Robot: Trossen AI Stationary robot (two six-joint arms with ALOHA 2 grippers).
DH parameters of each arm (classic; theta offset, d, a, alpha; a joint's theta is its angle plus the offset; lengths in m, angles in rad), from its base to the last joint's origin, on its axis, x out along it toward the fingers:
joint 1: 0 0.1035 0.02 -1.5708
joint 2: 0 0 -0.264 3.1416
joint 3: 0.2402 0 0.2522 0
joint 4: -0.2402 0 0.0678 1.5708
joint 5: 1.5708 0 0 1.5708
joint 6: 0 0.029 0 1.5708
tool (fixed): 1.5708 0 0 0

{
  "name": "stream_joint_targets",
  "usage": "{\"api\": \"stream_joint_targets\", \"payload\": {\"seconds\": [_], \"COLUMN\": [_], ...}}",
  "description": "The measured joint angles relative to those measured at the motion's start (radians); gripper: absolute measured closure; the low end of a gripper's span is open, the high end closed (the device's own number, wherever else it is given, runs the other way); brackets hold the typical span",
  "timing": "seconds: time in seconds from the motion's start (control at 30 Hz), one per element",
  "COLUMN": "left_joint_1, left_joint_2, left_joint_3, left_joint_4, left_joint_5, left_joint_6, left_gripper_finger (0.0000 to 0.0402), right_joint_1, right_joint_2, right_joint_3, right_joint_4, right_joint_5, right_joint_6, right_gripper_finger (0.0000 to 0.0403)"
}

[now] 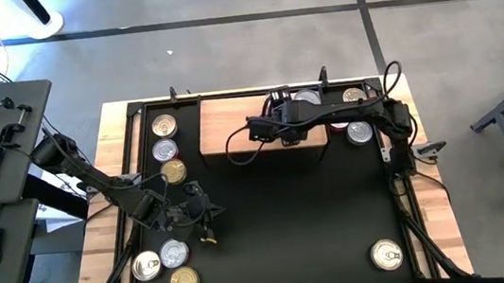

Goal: Stack canned seafood by type on shelf
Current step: Put the red tuna can on the shelf

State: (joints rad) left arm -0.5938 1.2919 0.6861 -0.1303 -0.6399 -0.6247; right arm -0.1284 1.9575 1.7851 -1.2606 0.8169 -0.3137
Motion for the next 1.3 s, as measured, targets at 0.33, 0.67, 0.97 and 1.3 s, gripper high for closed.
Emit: {"api": "stream_joint_targets", "payload": {"seconds": [0.33,0.67,0.97,1.3], "left_joint_1": [0.0,0.0,0.091,0.39], "left_joint_2": [0.0,0.001,-0.066,-0.226], "left_joint_3": [0.0,0.013,0.188,0.286], "left_joint_4": [0.0,0.019,-0.042,-0.033], "left_joint_5": [0.0,0.002,0.055,0.377], "left_joint_6": [-0.018,-0.018,0.248,0.44], "left_gripper_finger": [0.0401,0.0401,0.0401,0.0401], "right_joint_1": [0.027,0.062,0.01,0.023], "right_joint_2": [0.0,-0.104,-0.352,-0.494], "right_joint_3": [0.002,0.002,0.002,0.002], "right_joint_4": [-0.094,-0.171,0.029,0.095], "right_joint_5": [-0.046,-0.248,-0.724,-0.747], "right_joint_6": [-0.006,0.141,0.345,0.534], "right_gripper_finger": [0.0215,0.0214,0.0214,0.0214]}}
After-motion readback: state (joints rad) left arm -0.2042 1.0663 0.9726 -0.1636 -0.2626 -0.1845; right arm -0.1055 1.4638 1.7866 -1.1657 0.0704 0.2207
